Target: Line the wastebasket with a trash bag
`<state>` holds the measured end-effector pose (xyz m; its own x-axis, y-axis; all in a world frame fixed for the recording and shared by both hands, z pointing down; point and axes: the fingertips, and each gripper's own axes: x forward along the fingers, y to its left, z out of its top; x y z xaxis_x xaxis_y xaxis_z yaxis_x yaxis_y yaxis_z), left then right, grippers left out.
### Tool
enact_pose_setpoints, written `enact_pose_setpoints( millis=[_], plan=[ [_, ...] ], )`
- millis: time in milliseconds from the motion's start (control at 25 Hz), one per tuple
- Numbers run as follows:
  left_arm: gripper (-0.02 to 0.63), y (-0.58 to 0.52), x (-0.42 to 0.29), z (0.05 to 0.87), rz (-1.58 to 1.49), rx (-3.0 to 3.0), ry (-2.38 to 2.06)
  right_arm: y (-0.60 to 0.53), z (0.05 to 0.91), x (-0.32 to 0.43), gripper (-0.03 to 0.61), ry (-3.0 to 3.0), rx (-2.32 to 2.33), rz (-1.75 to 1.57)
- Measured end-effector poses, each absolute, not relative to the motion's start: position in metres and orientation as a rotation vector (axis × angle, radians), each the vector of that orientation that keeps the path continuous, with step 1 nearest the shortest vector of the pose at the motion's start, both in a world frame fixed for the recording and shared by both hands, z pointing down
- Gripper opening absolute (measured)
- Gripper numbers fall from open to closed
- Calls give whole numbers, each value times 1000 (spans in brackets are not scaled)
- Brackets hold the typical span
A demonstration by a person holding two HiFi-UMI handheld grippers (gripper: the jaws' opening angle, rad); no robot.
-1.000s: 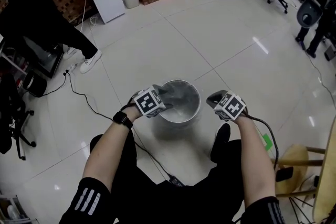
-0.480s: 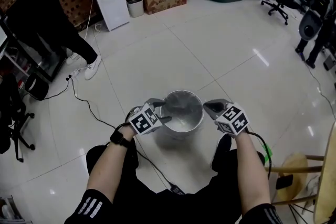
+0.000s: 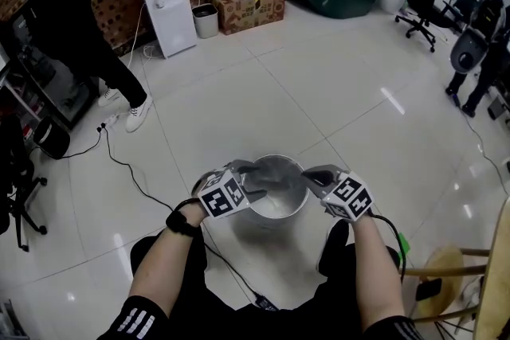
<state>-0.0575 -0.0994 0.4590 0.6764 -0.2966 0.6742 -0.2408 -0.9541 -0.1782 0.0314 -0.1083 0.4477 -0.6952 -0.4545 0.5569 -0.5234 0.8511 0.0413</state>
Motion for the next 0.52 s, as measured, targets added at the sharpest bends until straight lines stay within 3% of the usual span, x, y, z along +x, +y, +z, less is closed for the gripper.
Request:
enact_pose_setpoints(
  millis=[520],
  plan=[
    [256,-102,-55,447,-1158,-2771,438,-119,440,45,6,-2425,720,163]
  ],
)
